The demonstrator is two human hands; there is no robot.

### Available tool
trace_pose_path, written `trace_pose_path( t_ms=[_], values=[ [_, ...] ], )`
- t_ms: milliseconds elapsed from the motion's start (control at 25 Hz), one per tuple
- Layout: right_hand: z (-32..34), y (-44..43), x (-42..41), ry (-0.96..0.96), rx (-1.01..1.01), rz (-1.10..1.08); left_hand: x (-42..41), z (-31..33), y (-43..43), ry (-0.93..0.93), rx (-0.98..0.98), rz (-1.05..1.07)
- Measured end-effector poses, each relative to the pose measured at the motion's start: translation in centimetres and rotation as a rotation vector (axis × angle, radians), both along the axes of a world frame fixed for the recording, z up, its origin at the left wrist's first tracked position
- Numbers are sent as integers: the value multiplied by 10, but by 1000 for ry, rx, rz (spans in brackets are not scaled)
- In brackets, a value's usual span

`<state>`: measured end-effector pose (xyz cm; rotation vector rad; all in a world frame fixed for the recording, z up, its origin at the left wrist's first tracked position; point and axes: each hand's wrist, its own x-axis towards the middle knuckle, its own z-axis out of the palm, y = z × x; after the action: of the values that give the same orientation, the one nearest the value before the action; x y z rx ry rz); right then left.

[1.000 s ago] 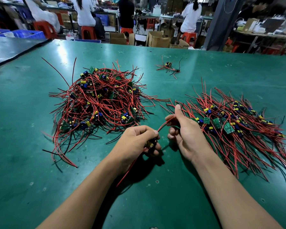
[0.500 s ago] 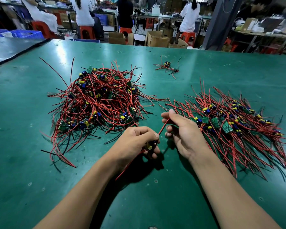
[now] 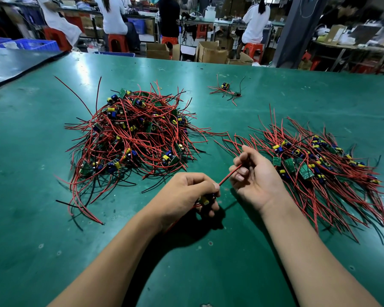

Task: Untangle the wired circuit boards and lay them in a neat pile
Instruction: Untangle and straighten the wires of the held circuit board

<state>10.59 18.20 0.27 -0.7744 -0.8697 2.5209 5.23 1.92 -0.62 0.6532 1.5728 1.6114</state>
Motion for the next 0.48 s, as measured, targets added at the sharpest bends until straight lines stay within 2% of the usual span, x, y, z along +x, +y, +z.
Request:
trace_pose_path(
  t_ms=[200,400,480],
  values=[
    [-6,-2,2,-90,347,52,-1,-2,4,-150,86,164],
    [-12,-1,1,-106,455,71,-9,1,7,-304,106,214],
    [-16,-3,0,-133,564,62,-9,1,6,-322,124,220]
  ],
)
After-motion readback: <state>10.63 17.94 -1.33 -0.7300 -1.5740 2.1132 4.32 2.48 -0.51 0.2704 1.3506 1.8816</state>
